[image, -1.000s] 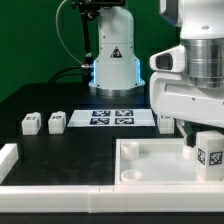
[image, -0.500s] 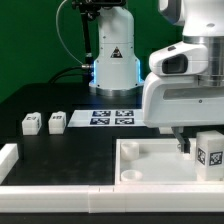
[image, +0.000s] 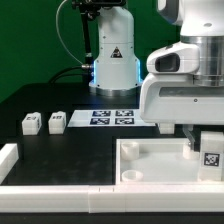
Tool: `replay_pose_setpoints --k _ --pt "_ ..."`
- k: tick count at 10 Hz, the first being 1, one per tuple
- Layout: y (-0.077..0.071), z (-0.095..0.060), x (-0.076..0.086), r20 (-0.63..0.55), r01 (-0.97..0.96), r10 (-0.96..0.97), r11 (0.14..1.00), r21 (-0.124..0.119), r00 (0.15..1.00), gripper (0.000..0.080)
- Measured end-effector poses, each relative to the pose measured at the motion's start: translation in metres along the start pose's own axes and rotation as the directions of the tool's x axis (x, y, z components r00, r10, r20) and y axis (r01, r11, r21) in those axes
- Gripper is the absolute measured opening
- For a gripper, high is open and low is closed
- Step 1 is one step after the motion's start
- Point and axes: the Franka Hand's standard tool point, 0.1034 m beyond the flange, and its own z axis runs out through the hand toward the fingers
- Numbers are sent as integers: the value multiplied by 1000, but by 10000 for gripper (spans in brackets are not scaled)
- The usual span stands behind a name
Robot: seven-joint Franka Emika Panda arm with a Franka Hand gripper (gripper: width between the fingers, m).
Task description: Assemble one leg
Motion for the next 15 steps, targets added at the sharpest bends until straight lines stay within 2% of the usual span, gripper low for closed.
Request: replay_pose_setpoints --k 1,2,3,4,6,7,9,11,14,15 --pt "0 0 0 -1 -57 57 998 0 998 291" --pt "-1 0 0 4 -211 211 978 8 978 291" --pt "-3 0 2 16 -397 397 918 11 918 291" --pt "-5 0 5 43 -597 596 803 -3 802 291" --pt "-10 1 8 83 -868 867 496 -33 492 291" --pt "-11 1 11 92 -960 958 275 -45 270 292" --pt "-10 0 15 96 -998 995 17 -67 10 292" --pt "-6 0 17 78 -992 991 -100 -73 -106 292" --pt "-8 0 15 78 -994 993 -83 -71 -88 301" --pt "-8 0 15 79 -995 994 -65 -69 -70 471"
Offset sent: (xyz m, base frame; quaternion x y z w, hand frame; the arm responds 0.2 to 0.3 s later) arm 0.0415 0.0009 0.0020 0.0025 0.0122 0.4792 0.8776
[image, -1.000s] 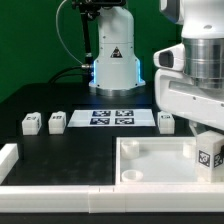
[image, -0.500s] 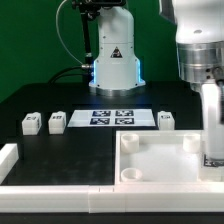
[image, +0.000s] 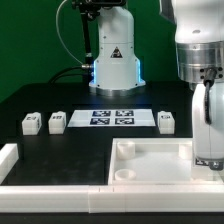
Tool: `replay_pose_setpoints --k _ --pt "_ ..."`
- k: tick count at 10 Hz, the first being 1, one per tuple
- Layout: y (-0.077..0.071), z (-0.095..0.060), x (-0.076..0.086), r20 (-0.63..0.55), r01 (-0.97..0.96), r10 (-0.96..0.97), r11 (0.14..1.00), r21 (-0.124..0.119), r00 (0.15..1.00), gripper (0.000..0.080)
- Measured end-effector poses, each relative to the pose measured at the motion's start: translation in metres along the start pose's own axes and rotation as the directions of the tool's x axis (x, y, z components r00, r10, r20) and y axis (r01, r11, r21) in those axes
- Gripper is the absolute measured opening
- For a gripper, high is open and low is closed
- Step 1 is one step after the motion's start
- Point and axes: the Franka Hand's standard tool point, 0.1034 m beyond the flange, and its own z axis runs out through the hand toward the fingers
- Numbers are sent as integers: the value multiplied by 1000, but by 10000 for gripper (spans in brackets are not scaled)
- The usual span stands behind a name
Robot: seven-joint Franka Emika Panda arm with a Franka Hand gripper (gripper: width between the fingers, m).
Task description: Assemble one leg
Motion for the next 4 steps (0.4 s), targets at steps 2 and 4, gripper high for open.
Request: replay_pose_setpoints --k 2,4 --pt "14 6 -5 -3 51 -51 999 -13 999 637" --pt "29 -11 -18 10 127 -127 992 -11 992 647"
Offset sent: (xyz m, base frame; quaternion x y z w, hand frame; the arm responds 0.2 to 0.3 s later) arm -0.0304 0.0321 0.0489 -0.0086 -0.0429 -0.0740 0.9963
